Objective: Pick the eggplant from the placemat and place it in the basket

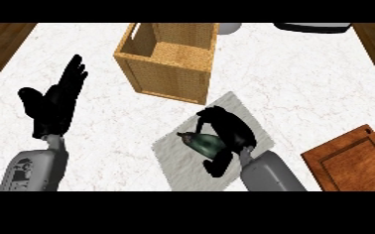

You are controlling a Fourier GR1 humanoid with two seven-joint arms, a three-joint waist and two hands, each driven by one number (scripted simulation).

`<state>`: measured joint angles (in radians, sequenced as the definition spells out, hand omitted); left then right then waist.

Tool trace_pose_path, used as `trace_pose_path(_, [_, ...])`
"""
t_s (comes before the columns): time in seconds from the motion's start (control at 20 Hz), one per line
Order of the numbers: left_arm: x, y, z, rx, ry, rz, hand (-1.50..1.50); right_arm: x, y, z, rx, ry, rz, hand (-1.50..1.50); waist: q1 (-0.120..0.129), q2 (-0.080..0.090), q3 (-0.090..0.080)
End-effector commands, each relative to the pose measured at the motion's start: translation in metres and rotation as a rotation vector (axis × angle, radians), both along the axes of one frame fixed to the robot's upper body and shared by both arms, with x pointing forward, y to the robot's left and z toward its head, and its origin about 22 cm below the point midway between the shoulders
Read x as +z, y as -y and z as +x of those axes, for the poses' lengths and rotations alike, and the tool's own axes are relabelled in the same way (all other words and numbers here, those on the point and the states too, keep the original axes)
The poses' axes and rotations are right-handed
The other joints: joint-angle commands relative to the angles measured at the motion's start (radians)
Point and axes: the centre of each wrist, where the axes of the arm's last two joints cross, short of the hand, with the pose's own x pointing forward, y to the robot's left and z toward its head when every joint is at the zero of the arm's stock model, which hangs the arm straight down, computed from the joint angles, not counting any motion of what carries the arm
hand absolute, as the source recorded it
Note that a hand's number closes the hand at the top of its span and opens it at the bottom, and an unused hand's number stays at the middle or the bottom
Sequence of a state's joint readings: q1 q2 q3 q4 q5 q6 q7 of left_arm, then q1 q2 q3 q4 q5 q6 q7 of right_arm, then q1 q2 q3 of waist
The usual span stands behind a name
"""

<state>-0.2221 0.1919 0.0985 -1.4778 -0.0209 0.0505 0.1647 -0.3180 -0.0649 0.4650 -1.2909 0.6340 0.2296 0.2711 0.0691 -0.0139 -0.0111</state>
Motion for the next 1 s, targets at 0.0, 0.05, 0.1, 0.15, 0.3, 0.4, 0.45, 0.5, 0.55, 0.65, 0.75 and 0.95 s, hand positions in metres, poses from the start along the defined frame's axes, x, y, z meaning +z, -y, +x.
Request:
trace_pose_path(0.0, [0.002,0.01,0.004,-0.028,0.009,-0.004,0.0,-0.008,-0.048,-0.043,0.022,0.022,0.189,1.5,0.036,0.022,0.02])
trace_pose_path(0.05, [0.0,0.01,0.003,-0.034,-0.003,0.001,0.0,-0.005,-0.054,-0.047,0.014,0.051,0.223,1.5,0.05,0.022,0.021])
trace_pose_path(0.1, [-0.001,0.015,0.004,-0.042,-0.002,-0.005,0.0,0.003,-0.062,-0.053,0.016,0.095,0.274,1.5,0.047,0.02,0.019])
trace_pose_path(0.15, [0.001,0.012,0.005,-0.031,0.009,0.004,0.0,0.005,-0.067,-0.063,0.009,0.121,0.337,1.5,0.041,0.019,0.02])
trace_pose_path(0.3, [-0.001,0.017,0.003,-0.038,-0.005,-0.002,0.0,0.016,-0.082,-0.086,-0.04,0.161,0.492,1.5,0.038,0.014,0.019])
trace_pose_path(0.4, [-0.002,0.012,0.005,-0.036,-0.003,0.006,0.0,0.029,-0.095,-0.101,-0.042,0.214,0.571,1.5,0.029,0.014,0.015])
trace_pose_path(0.45, [-0.003,0.005,0.004,-0.021,-0.014,0.007,0.0,0.036,-0.099,-0.108,-0.057,0.223,0.613,1.5,0.029,0.013,0.014])
trace_pose_path(0.5, [0.0,0.014,0.008,-0.02,-0.005,0.01,0.0,0.041,-0.105,-0.114,-0.057,0.244,0.628,1.5,0.016,0.011,0.013])
trace_pose_path(0.55, [-0.011,0.013,0.006,-0.012,-0.018,0.0,0.0,0.047,-0.11,-0.123,-0.055,0.252,0.655,1.5,0.003,0.013,0.011])
trace_pose_path(0.65, [0.004,0.01,0.01,-0.013,-0.005,0.01,0.0,0.055,-0.119,-0.122,-0.075,0.324,0.641,1.5,0.003,0.005,0.01])
trace_pose_path(0.75, [-0.003,0.001,0.008,0.0,-0.016,0.015,0.0,0.064,-0.124,-0.121,-0.108,0.35,0.644,1.5,-0.006,0.006,0.007])
trace_pose_path(0.95, [-0.001,0.008,0.008,-0.002,-0.021,0.013,0.0,0.085,-0.134,-0.109,-0.172,0.375,0.625,1.5,-0.003,0.001,0.007])
